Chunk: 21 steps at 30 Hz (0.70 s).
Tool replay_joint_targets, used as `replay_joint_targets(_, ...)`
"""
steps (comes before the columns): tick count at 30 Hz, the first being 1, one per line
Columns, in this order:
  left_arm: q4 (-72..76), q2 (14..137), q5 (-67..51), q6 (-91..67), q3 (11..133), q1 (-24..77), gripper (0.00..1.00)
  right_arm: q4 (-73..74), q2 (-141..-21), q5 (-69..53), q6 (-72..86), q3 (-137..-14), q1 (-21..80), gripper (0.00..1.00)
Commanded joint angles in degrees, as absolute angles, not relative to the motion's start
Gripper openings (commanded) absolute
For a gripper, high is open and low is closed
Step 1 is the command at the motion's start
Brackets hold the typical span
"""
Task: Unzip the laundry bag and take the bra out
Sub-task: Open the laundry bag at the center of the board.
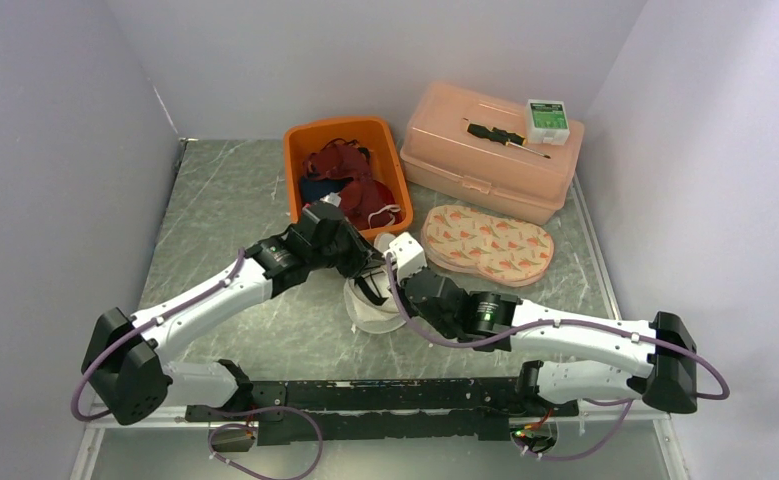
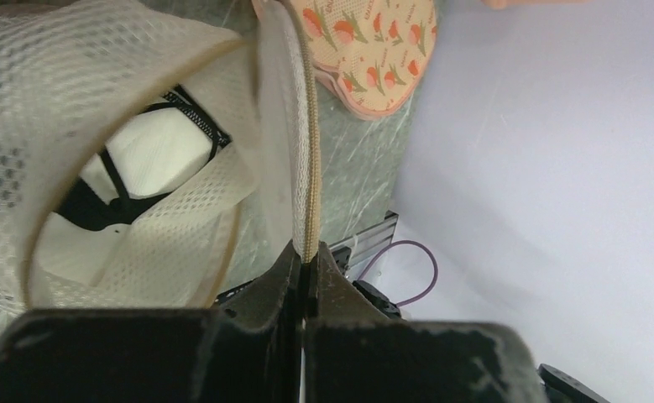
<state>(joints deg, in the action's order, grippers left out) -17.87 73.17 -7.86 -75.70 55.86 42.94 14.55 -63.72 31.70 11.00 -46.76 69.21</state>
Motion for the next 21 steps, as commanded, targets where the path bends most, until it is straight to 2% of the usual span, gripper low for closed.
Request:
replay_joint_targets(1, -19.5, 68.9, -6.2, -71.8, 56.1, 42.9, 0.07, 11.8, -61.0, 31.4, 11.4, -47.2, 69.0, 0.02)
replay_joint_targets(3, -21.0, 66.9, -4.8, -69.9, 56.2, 42.9, 0.17, 12.0, -59.2, 30.5, 12.4, -45.9, 69.1, 0.0)
replay_joint_targets(7, -24.8, 62.2, -2.3, -64.6, 55.9, 42.8, 0.48, 11.2, -55.0, 26.9, 14.0, -42.1, 69.1, 0.0)
replay_joint_targets(10, -33.2, 58.3, 2.4, -59.5, 56.3, 42.9, 0.61, 10.6, -51.3, 24.9, 14.9, -39.3, 69.0, 0.0)
replay_joint_targets(13, -37.5, 54.4, 5.7, -55.6, 54.2, 42.8, 0.67, 10.3, -48.4, 22.8, 16.0, -37.2, 68.9, 0.0)
replay_joint_targets(16, -34.9, 52.1, 3.4, -52.5, 49.9, 42.8, 0.7, 9.4, -46.0, 21.1, 17.3, -35.4, 69.0, 0.0)
replay_joint_targets(21, -31.4, 56.5, -0.8, -50.2, 48.3, 43.0, 0.72, 8.3, -44.4, 18.4, 18.9, -34.3, 69.0, 0.0)
